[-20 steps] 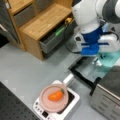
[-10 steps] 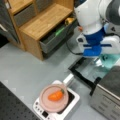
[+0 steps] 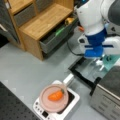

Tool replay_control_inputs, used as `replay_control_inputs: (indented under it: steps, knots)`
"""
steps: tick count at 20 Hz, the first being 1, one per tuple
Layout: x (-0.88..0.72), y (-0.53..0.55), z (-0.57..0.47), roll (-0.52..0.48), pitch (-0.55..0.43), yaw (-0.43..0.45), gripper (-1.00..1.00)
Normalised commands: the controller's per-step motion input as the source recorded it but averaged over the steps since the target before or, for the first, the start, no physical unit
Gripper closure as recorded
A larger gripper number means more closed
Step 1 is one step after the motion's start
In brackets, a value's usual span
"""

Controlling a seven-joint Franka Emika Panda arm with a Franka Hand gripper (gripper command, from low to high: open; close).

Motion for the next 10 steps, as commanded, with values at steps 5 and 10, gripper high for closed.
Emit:
replay_control_inputs:
  steps: [5,10]
  knots:
    - [-0.26,0.08,-0.14,0.074,-0.229,-0.135,-1.0]
    - [-0.24,0.08,-0.12,0.063,-0.224,-0.143,-1.0]
